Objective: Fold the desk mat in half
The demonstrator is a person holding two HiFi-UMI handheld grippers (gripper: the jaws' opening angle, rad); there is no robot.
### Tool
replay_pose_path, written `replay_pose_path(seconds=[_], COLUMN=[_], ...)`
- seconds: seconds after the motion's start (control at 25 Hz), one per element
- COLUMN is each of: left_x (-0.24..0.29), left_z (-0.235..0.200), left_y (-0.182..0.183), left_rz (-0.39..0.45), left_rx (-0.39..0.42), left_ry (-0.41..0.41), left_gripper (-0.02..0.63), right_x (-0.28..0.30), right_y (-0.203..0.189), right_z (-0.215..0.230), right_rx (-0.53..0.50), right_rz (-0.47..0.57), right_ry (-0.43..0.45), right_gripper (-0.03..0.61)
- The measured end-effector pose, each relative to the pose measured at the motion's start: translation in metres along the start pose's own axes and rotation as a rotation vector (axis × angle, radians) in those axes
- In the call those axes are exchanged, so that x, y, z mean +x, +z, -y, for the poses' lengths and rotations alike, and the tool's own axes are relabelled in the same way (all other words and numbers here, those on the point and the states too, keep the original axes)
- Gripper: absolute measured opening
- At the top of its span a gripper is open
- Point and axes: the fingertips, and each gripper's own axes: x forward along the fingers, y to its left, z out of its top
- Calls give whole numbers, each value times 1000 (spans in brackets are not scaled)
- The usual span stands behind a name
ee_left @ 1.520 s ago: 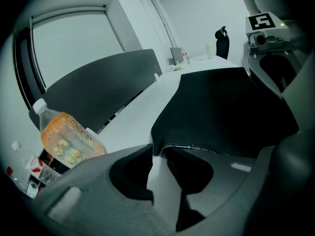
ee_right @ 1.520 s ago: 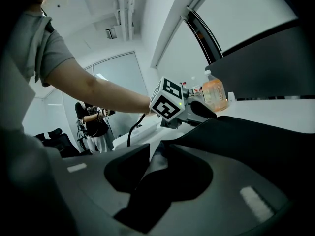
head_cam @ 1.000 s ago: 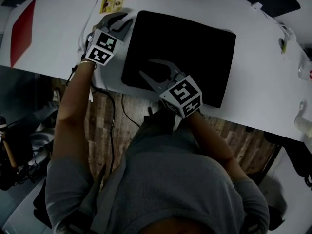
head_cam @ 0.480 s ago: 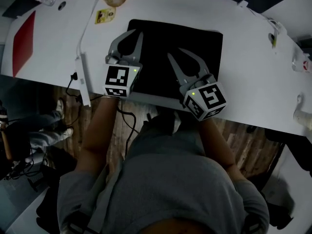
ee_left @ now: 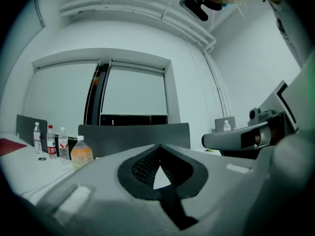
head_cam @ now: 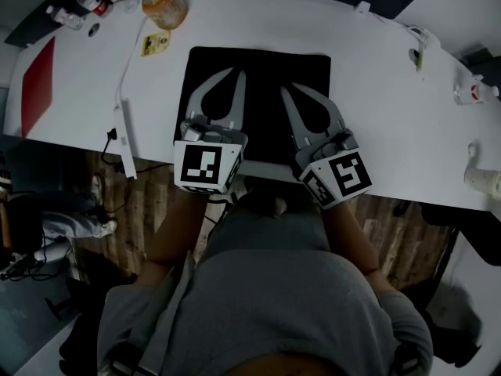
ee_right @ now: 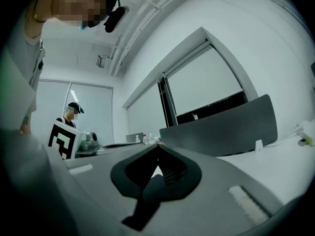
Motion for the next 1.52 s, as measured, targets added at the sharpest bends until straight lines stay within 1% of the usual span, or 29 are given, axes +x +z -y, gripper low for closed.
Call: replay_pose_path(seconds=[0.12, 0.24, 0.4, 0.52, 0.6, 0.72, 0.8, 1.12, 1.28, 1.52], left_x=[-1, 0, 2, 5, 7, 10, 13, 26, 29, 26], left_z=[20, 35, 59, 79, 92, 110, 123, 183, 199, 212], left_y=[12, 20, 30, 36, 39, 43, 47, 55, 53, 56], left_rz=[27, 38, 57, 65, 64, 81, 86, 97, 88, 89], left_rx=[0, -18, 7, 1, -27, -123, -140, -107, -122, -106], left_ry=[1, 9, -2, -14, -25, -41, -40, -15, -8, -12], left_gripper=[-3, -3, -3, -3, -3, -3, -3, -3, -3, -2], right_x=[-16, -30, -49, -63, -73, -89, -102, -153, -167, -177], right_y=[13, 22, 33, 40, 44, 49, 53, 63, 62, 66], right_z=[9, 17, 27, 35, 41, 50, 59, 97, 108, 109], right_rx=[-23, -27, -40, -56, -64, -75, -84, -78, -73, -75], right_rz=[30, 44, 54, 64, 70, 74, 73, 89, 85, 94], right_ry=[-18, -28, -40, -45, -47, -43, -41, -29, -20, -5], right_gripper=[2, 2, 2, 2, 2, 2, 2, 2, 2, 2])
